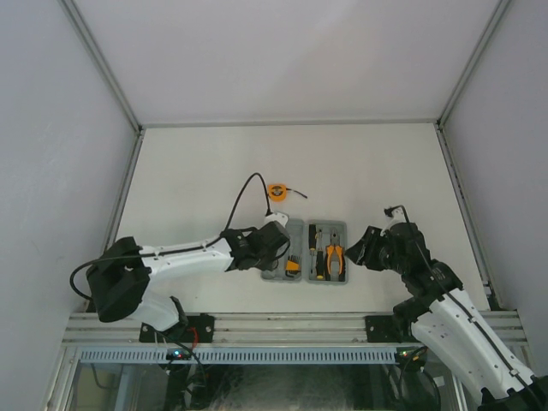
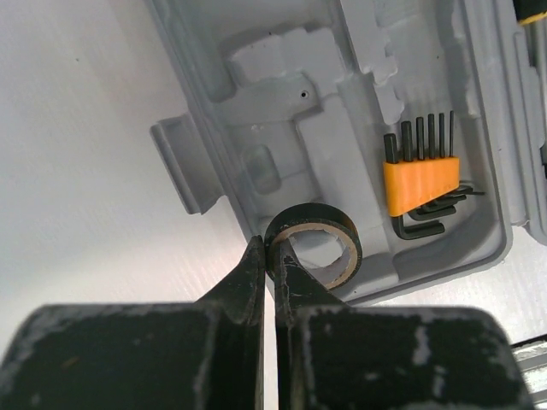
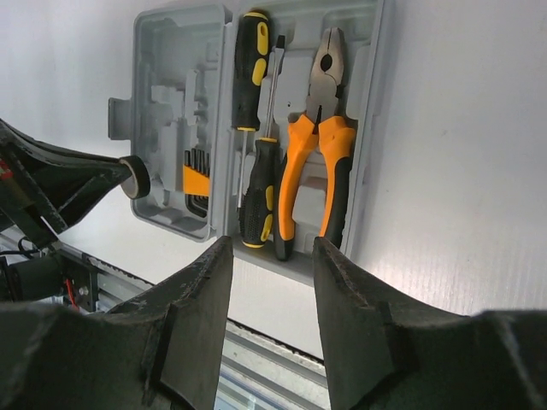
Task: Sort the tools into containers
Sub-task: Place the engineering item in the storage box.
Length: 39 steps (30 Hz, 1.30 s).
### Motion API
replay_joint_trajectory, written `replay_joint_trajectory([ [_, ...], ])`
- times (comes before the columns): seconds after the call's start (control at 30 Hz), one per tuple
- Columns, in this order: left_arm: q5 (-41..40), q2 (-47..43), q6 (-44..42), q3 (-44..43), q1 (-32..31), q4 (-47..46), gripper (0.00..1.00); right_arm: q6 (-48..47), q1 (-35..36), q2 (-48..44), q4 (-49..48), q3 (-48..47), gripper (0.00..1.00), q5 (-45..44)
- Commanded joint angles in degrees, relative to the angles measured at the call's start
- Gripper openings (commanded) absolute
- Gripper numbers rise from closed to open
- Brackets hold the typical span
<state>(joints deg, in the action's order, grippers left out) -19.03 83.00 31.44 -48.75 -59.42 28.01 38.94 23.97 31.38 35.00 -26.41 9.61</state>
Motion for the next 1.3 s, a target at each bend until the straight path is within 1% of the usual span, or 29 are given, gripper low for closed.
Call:
replay_joint_trajectory([
  [0.0, 1.06, 0.96, -0.68, -2.25, -0.95, 0.33, 0.00, -0.90, -0.23, -0.08, -2.37, -0.33, 0.42, 0.85],
  [0.43, 0.22, 2.40, -3.12, -2.06, -1.77, 1.56, 0.00, -0.97, -0.13, 0.97, -3.23, 0.28, 0.42, 1.46],
  [0.9, 0.59, 3.88, -3.58, -2.22, -4.16, 2.38, 0.01, -0.52, -0.05, 1.05, -4.22, 1.51, 0.42, 1.49],
  [1.0, 0.03, 3.90, -3.33, -2.22, -4.37, 3.04, 0.05, -0.58, -0.05, 1.16, -4.23, 1.59, 0.42, 1.62],
  [1.27, -1.89, 1.40, -2.76, -2.95, -4.31, 4.65, 0.22, -0.50, -0.06, 0.89, -4.51, 1.72, 0.42, 1.77],
])
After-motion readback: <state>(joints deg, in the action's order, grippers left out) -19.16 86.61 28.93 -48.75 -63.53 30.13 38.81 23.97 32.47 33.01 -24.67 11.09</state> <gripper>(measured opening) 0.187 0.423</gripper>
